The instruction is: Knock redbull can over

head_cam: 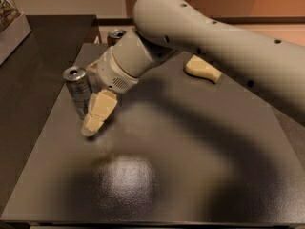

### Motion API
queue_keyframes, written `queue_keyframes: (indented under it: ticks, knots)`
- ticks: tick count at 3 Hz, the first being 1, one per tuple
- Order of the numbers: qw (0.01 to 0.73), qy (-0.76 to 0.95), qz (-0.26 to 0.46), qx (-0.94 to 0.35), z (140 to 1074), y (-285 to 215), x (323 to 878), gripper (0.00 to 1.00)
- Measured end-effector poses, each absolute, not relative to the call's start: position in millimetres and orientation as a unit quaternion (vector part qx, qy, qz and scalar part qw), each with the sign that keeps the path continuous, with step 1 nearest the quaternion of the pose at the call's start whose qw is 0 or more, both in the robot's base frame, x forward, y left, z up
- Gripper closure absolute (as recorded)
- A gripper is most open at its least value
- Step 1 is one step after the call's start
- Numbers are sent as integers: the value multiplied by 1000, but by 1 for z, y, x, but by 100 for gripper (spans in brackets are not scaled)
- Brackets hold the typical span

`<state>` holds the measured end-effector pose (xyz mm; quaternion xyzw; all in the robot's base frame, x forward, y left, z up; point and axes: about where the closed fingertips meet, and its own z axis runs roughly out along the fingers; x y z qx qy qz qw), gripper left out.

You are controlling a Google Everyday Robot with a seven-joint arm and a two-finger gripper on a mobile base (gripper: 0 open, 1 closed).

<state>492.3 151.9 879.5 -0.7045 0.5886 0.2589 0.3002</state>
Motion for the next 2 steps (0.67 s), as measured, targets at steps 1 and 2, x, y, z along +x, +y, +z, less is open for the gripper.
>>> queue_keyframes:
  ticks: [1,2]
  knots:
    - [312,585,274,-696,892,167,503,17]
    - [323,577,294,-691,910,177,506,41]
